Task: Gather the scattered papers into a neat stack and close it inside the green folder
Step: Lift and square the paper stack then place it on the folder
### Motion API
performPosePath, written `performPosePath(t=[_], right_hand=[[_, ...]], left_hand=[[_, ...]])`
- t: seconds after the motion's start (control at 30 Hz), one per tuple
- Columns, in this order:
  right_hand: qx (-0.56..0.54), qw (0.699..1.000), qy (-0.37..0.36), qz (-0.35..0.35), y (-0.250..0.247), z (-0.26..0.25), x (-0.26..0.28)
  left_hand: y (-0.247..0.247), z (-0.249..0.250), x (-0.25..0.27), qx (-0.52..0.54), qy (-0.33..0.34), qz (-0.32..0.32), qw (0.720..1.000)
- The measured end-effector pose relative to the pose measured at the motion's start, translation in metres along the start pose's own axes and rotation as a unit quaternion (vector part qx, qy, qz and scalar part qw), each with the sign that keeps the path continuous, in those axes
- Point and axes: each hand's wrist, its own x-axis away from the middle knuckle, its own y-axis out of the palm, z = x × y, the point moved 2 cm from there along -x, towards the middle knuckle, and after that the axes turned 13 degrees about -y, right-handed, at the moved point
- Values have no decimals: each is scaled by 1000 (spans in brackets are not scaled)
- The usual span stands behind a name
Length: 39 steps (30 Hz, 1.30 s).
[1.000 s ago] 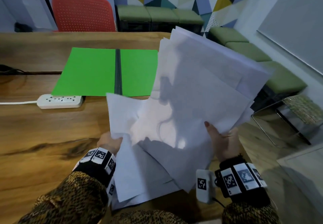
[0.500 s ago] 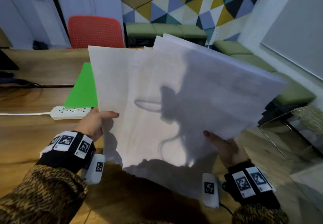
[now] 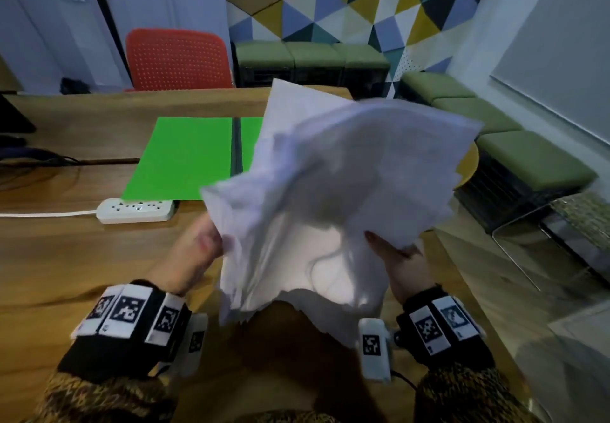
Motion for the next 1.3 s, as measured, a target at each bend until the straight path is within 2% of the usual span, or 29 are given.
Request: performPosePath(t=[0.03, 0.07, 0.1, 0.13, 0.2, 0.23, 0.33, 0.47, 0.57, 0.67, 0.77, 0.83, 0.9, 0.93, 1.1, 1.17, 1.3], right_hand=[[-9, 1000, -16, -8, 1, -4, 0], [-7, 999, -39, -10, 5, -8, 0], [-12, 998, -66, -15, 8, -12, -1], [-4, 995, -94, -13, 12, -15, -2], [23, 988, -150, -14, 20, -19, -2], [25, 984, -177, -9, 24, -23, -1], [28, 979, -199, 42, 28, -30, 4], [84, 969, -230, 36, 22, -23, 4], [70, 976, -206, 15, 18, -25, 2], [34, 975, -220, -21, 20, -34, -1], [-33, 969, -246, -21, 15, -46, 1], [-73, 968, -239, -14, 10, -49, 4], [-95, 973, -212, -10, 4, -44, 5], [-100, 976, -193, -19, 3, -39, 5], [-71, 989, -116, -54, 16, -19, 4], [-60, 990, -121, -43, 17, -17, 2], [-48, 988, -146, -26, 18, -19, 0]], left_hand=[[-10, -8, -5, -48, 7, 15, 999], [-15, -16, -5, -56, 1, 72, 996], [-17, -19, -7, -131, 5, 105, 986], [-20, -20, -12, -143, 4, 152, 978], [-20, -16, -16, -165, 70, 235, 955], [-19, -14, -16, -173, 94, 261, 945], [-20, -4, -14, -175, 137, 295, 929], [-25, 2, -3, -137, 129, 246, 951], [-29, -2, -7, -148, 88, 249, 953], [-22, 0, -13, -172, 111, 269, 941], [-18, 11, -10, -141, 150, 291, 934], [-15, 23, -4, -156, 161, 249, 942], [-14, 24, -3, -196, 125, 201, 952], [-17, 19, -3, -207, 97, 196, 953], [-34, -9, -6, -249, 6, 230, 941], [-36, -9, -6, -253, -22, 227, 940], [-40, -4, -8, -286, -81, 181, 938]])
